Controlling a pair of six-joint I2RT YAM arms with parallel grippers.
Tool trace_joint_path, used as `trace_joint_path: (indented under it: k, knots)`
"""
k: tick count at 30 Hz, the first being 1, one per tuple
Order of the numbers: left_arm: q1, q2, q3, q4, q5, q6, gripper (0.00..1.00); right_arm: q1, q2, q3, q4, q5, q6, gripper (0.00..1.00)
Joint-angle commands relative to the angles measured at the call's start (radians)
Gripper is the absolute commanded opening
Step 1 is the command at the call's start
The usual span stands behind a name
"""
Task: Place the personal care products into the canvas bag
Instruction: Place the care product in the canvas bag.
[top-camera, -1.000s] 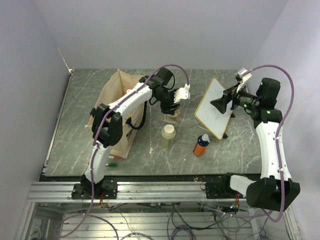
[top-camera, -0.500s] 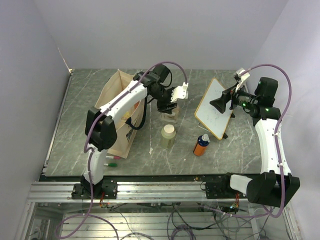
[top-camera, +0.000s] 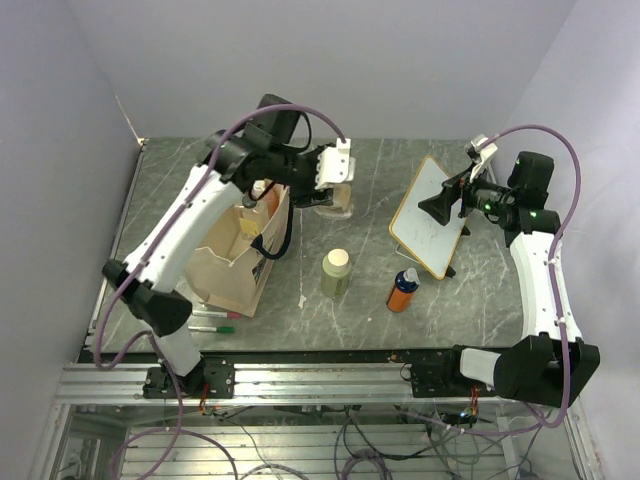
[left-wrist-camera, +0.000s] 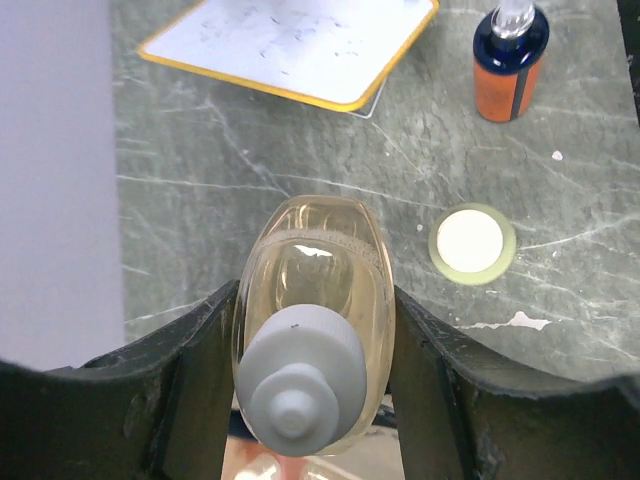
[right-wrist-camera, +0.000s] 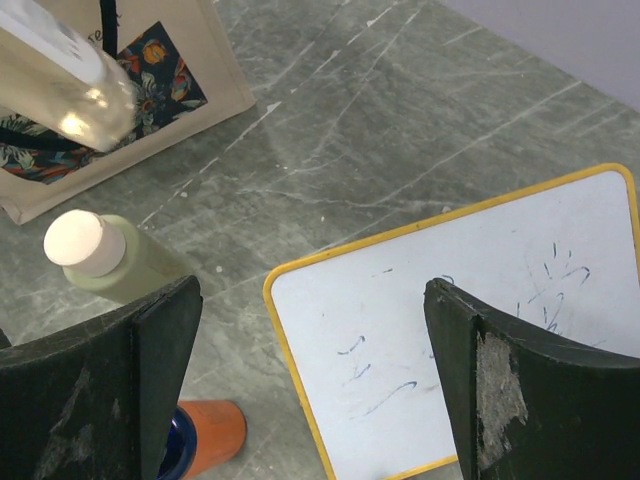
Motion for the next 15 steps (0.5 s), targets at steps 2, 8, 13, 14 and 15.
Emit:
trace_joint_path:
  k: [2,8,13,14,15]
  knots:
    - [0.0,-0.161,0.089,0.028,-0.003,-0.042,0.07,-0.01,0.018,0.051,-0.004,-0.043,-0.004,0.94]
    - [0.04,-0.276,0.078,0.028,-0.08,-0.105,0.07,-0.008,0.022,0.06,-0.006,-0.057,-0.004,0.96]
    - [0.137,-0.36,0.005,0.058,-0.126,-0.159,0.07,-0.008,0.025,0.064,-0.005,-0.07,0.001,0.97]
    - [0.161,-0.371,-0.011,0.062,-0.124,-0.158,0.07,-0.008,0.025,0.064,-0.007,-0.072,0.001,0.98]
    - [0.192,-0.381,-0.026,0.059,-0.118,-0.155,0.07,-0.008,0.026,0.065,-0.007,-0.074,0.0,0.98]
